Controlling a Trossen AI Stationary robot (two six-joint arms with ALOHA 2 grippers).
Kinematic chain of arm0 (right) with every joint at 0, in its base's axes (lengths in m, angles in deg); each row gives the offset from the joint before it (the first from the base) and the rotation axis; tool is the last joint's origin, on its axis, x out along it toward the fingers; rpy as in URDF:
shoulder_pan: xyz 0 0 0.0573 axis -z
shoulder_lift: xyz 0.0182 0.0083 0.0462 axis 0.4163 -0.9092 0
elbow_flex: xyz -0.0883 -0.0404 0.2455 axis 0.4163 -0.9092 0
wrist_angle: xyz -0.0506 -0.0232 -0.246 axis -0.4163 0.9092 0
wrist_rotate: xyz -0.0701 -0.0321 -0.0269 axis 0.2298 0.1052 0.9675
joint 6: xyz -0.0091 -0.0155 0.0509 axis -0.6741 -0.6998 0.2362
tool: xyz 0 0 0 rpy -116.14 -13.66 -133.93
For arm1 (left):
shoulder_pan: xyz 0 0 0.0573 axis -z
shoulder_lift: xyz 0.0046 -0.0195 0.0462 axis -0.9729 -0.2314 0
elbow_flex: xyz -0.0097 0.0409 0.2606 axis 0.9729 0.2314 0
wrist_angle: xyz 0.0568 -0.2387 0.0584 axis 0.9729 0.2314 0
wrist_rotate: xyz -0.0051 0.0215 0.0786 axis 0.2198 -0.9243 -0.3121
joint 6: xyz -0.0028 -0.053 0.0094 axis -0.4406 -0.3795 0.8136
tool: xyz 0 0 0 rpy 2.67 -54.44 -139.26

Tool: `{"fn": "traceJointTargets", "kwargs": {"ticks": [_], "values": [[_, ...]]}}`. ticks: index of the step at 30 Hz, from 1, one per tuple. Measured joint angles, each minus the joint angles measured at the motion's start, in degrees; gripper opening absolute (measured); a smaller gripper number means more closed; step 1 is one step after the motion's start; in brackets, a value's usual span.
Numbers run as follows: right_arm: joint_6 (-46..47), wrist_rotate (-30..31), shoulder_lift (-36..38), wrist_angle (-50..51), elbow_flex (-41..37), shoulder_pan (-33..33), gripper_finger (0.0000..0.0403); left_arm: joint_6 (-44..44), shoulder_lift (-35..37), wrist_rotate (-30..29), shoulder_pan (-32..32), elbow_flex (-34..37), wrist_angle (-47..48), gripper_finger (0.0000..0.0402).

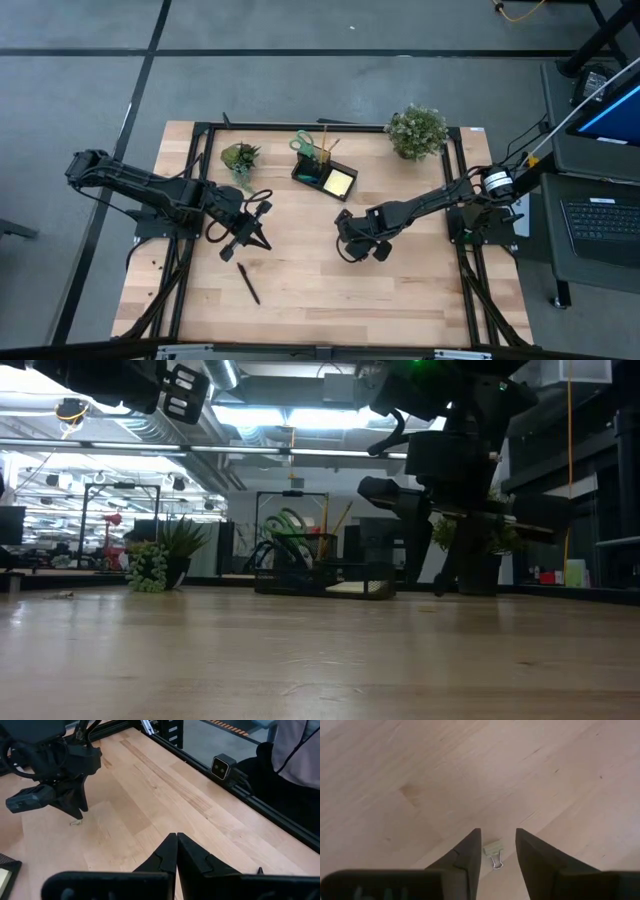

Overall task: Pick and place office supplies into organizer
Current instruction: Put the right binder clip into the desk organizer

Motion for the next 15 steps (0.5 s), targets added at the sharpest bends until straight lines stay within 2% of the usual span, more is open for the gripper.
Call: {"fn": "traceJointTargets", "kwargs": {"ticks": [15], "values": [[-0.21, -1.54, 0.0, -0.66, -1.82, 2.09, 0.0122, -0.02, 0.0, 0.0, 0.0, 0.0, 0.0, 0.0002]]}}
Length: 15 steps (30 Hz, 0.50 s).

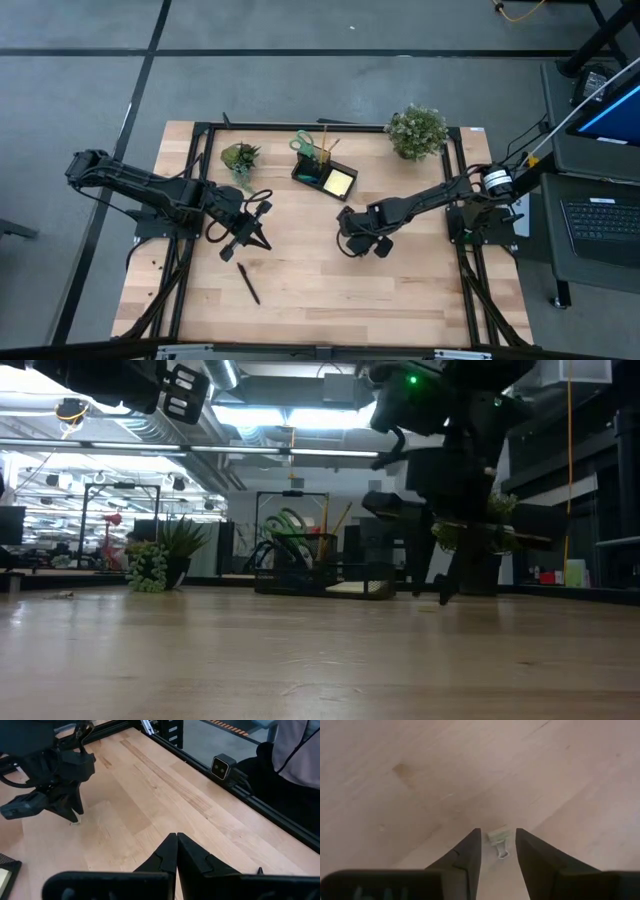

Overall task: Pick and place office supplies into organizer
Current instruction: Put the right binder clip into the desk organizer

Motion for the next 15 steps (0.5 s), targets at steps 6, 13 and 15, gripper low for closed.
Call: {"fn": "traceJointTargets", "kwargs": {"ticks": [6, 13, 15], "values": [[-2.2, 0.0, 0.02, -3.96, -2.35, 0.16, 0.0122, 0.01, 0.0, 0.02, 0.0, 0.0, 0.0, 0.0005], [-3.94, -0.37, 0.07, -5.2, -2.77, 1.19, 0.0122, 0.02, 0.0, 0.02, 0.0, 0.0, 0.0, 0.0003], [-3.88, -0.5, 0.07, -5.2, -2.77, 1.73, 0.0122, 0.02, 0.0, 0.02, 0.02, 0.0, 0.0, 0.0005]]}}
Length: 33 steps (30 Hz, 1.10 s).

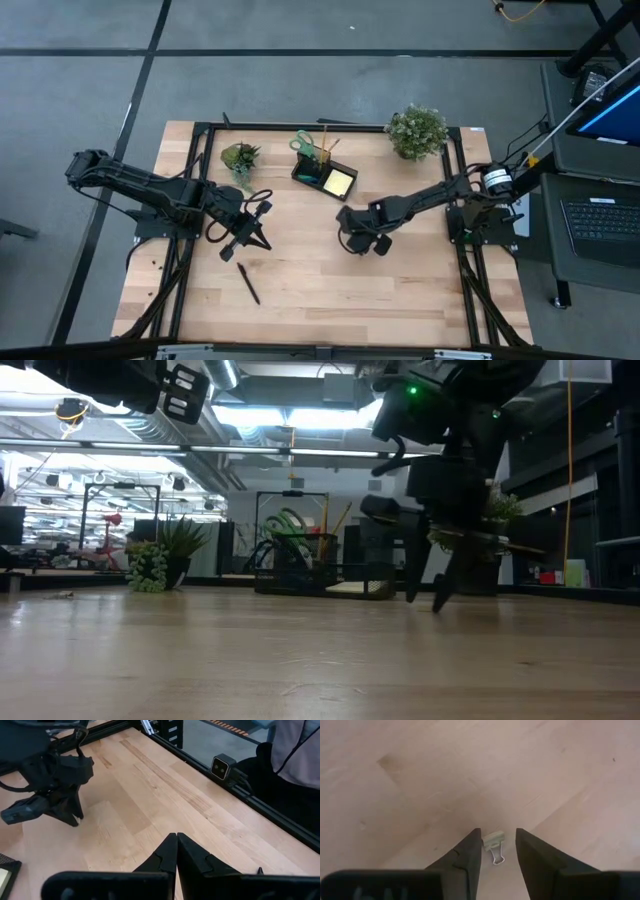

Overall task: Pick and place office supplies into organizer
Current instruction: Put the right binder clip into the desk organizer

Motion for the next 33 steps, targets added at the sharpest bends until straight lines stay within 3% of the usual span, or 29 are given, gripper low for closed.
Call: {"fn": "traceJointTargets", "kwargs": {"ticks": [11, 33], "values": [[-0.15, -8.35, -0.02, 0.4, -0.02, 4.51, 0.0122, 0.0, 0.0, -0.01, 0.0, 0.0, 0.05, 0.0004], [4.13, -12.13, -3.32, 0.55, 0.24, 6.87, 0.0122, 0.61, 0.0, -0.02, -0.01, 0.0, 0.04, 0.0002]]}}
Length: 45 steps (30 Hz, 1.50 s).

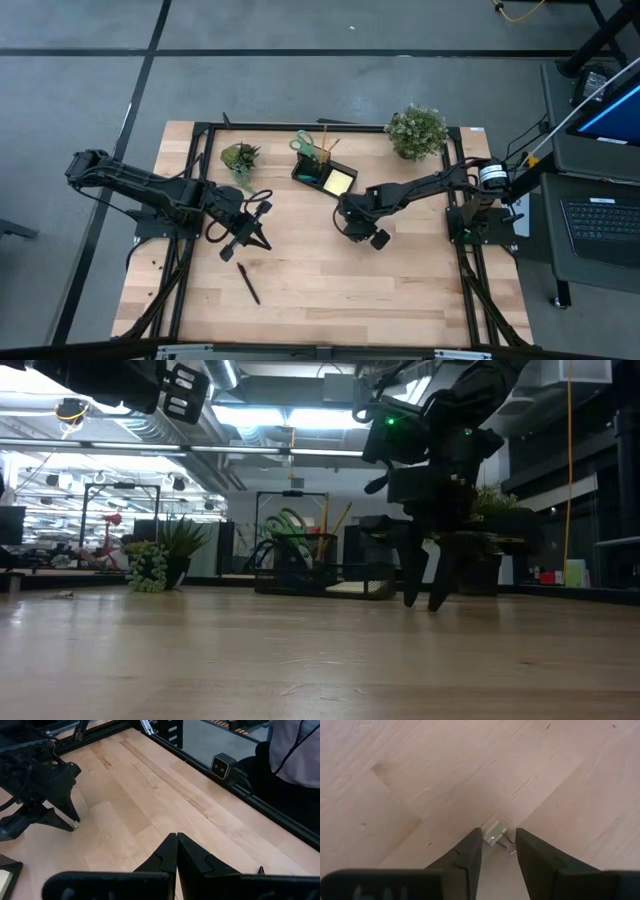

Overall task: Pick and place office supplies into organizer
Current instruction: Put the right binder clip into the desk organizer

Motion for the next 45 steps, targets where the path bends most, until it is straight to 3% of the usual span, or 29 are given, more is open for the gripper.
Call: {"fn": "traceJointTargets", "kwargs": {"ticks": [10, 16, 25, 31, 45], "values": [[2.07, -1.95, -0.11, 1.34, 0.13, -0.06, 0.0122, -0.02, 0.0, 0.0, 0.0, 0.0, 0.0, 0.0002], [9.71, -1.89, -0.11, 1.49, 0.04, 0.02, 0.0117, -0.02, 0.0, -0.02, -0.01, 0.0, -0.02, 0.0005], [25.37, -1.35, -0.13, -0.82, -0.11, -0.08, 0.0063, -0.02, 0.0, 0.0, -0.01, 0.0, -0.04, 0.0003], [31.24, -1.36, -0.22, -1.93, -0.11, -0.13, 0.0074, -0.02, 0.0, 0.0, 0.0, 0.0, -0.07, 0.0004], [31.99, -1.35, -0.55, -4.15, 1.65, -0.13, 0.0074, -0.02, 0.0, 0.0, 0.01, 0.0, -0.07, 0.0002]]}}
